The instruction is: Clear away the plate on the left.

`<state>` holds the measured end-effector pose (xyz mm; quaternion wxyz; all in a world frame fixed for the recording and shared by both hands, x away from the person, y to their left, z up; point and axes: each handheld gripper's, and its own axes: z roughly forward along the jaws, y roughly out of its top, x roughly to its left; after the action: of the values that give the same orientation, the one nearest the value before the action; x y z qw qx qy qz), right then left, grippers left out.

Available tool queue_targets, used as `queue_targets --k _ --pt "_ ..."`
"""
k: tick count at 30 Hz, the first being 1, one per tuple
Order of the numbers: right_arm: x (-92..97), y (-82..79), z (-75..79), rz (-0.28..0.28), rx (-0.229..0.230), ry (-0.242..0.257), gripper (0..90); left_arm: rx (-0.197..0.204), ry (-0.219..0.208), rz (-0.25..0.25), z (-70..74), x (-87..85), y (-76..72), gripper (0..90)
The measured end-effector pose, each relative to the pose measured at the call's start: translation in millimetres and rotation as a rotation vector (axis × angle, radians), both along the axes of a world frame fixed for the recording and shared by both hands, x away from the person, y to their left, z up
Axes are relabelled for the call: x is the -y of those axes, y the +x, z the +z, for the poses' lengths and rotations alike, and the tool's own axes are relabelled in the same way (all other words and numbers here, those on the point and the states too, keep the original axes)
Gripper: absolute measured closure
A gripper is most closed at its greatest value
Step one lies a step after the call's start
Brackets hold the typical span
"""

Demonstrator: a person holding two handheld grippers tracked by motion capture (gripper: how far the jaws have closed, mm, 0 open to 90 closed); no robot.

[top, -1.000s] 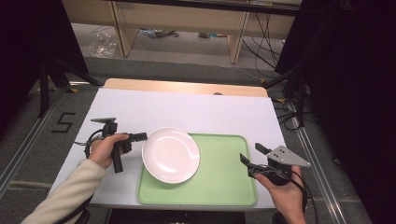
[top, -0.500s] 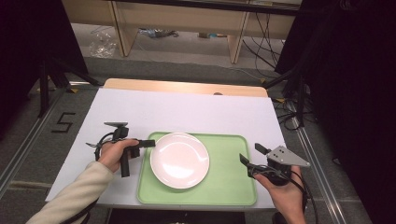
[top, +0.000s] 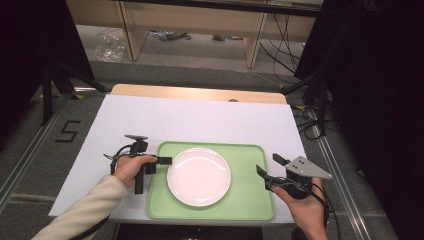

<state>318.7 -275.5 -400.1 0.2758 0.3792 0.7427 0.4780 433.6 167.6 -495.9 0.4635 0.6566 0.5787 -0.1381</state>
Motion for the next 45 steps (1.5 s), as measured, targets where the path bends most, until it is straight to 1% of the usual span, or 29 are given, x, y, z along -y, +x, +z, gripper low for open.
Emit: queue_targets --k 1,2,6,9,12,13,14,15,16,17,18,20,22,23,24,25,26,27,30,31,33,35,37,38,40,41,42,44,45 --pt "0.0 0.0 0.0 0.0 0.0 0.0 32.4 0.0 0.0 0.0 0.0 0.0 0.0 85.4" --pt "0.1 0.4 -0.5 0.002 0.004 -0.003 32.4 0.008 0.017 -0.005 -0.3 1.1 -0.2 85.2" --pt "-0.3 0.2 -0.6 0.004 0.004 -0.002 32.3 0.013 0.011 -0.017 -0.3 1.0 -0.3 83.5" --pt "0.1 0.1 -0.4 0.001 0.005 -0.006 32.3 0.052 0.043 -0.03 2.5 0.8 -2.3 77.0" --pt "0.1 0.1 -0.8 0.001 0.001 -0.004 32.3 0.071 0.054 -0.031 5.7 0.7 -4.3 68.7" --pt "0.1 0.1 -0.8 0.001 0.001 -0.004 32.3 0.089 0.072 -0.036 7.6 0.3 -5.3 68.7" --pt "0.4 0.9 -1.5 0.003 0.012 0.001 32.3 0.11 0.096 -0.046 10.5 -0.9 -7.4 65.5" --pt "1.5 0.9 -0.9 0.0 0.018 -0.014 32.3 0.135 0.121 -0.051 14.6 -4.1 -10.2 65.5" --pt "1.5 0.9 -0.9 0.0 0.018 -0.014 32.3 0.135 0.121 -0.051 14.6 -4.1 -10.2 65.9" --pt "1.5 1.0 -1.0 -0.004 0.022 -0.013 32.3 0.149 0.159 -0.055 19.3 -9.2 -13.7 69.5" --pt "1.5 1.0 -1.0 -0.004 0.022 -0.013 32.3 0.149 0.159 -0.055 19.3 -9.2 -13.7 76.4" --pt "1.5 0.9 -1.0 -0.003 0.022 -0.013 32.3 0.129 0.212 -0.078 23.7 -14.9 -18.2 86.8" --pt "1.5 0.9 -0.9 -0.001 0.017 -0.013 32.3 0.128 0.264 -0.094 25.3 -15.6 -24.1 89.0" --pt "-0.4 0.8 -1.8 0.003 0.004 0.003 32.3 0.105 0.285 -0.124 25.2 -14.6 -26.6 89.4" --pt "-0.4 0.8 -1.8 0.003 0.004 0.003 32.3 0.105 0.285 -0.124 25.2 -14.6 -26.6 89.4" --pt "0.5 1.0 -1.2 0.002 0.015 -0.016 32.2 0.099 0.294 -0.139 23.5 -12.1 -27.1 89.4" --pt "-0.4 -0.1 -1.0 0.001 -0.001 -0.016 32.3 0.093 0.296 -0.148 22.7 -10.7 -27.1 89.5" --pt "-0.4 0.5 -1.2 -0.001 0.02 -0.018 32.2 0.092 0.319 -0.169 21.3 -6.7 -26.9 89.5" --pt "-0.5 0.0 -1.1 -0.003 0.008 -0.009 32.3 0.086 0.319 -0.18 20.9 -2.8 -27.4 89.5" --pt "-0.1 0.5 -1.3 0.003 0.005 -0.007 32.3 0.085 0.341 -0.213 20.0 0.4 -27.5 89.5" --pt "0.9 1.0 -1.4 0.003 0.015 -0.016 32.3 0.077 0.342 -0.209 18.2 4.9 -28.3 89.5" --pt "0.8 0.8 -1.4 0.003 0.011 -0.015 32.3 0.077 0.351 -0.226 17.6 5.3 -28.1 89.5" --pt "-0.1 0.7 -1.9 0.006 0.005 0.003 32.2 0.075 0.351 -0.241 17.0 7.0 -27.9 89.5" --pt "0.9 0.5 -0.9 -0.001 0.014 -0.015 32.3 0.071 0.344 -0.225 16.5 10.1 -28.5 89.5" --pt "0.2 -0.2 -0.8 0.002 0.001 -0.006 32.3 0.072 0.346 -0.221 16.2 10.9 -28.4 89.5" --pt "-0.3 1.1 -1.8 0.006 0.018 -0.002 32.3 0.068 0.341 -0.216 15.7 11.1 -28.1 89.5" --pt "-0.3 1.1 -1.8 0.006 0.018 -0.002 32.3 0.068 0.341 -0.216 15.7 11.1 -28.1 89.5" --pt "0.4 -0.5 -0.4 0.003 -0.01 -0.016 32.3 0.063 0.333 -0.213 15.4 11.8 -28.2 89.5" --pt "0.3 -0.5 -0.3 0.003 -0.01 -0.016 32.3 0.06 0.326 -0.21 15.3 13.2 -28.6 89.5"
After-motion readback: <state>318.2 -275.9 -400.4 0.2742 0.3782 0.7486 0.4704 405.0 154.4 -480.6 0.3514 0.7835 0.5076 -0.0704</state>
